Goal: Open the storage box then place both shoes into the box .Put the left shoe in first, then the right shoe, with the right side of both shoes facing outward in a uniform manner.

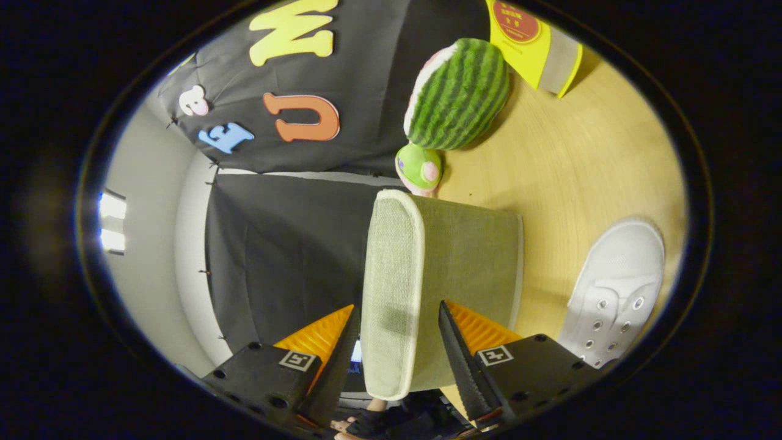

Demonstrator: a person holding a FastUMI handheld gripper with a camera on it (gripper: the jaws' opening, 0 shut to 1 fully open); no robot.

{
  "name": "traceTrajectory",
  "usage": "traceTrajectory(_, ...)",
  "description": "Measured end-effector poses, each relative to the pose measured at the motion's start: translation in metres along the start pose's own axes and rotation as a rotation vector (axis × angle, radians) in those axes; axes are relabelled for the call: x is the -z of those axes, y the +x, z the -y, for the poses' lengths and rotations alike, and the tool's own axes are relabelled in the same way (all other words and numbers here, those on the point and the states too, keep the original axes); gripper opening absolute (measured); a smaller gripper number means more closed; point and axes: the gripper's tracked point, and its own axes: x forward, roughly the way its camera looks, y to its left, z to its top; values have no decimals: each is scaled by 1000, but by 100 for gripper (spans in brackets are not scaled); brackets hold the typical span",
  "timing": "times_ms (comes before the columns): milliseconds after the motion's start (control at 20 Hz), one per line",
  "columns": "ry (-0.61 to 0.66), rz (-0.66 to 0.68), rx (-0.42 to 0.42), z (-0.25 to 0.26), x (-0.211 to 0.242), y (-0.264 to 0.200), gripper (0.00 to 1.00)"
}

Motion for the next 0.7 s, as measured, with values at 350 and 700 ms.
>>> traceTrajectory(350,67,-56,-86,2,6,14,34)
traceTrajectory(700,2,7,-32,-34,6,0,5)
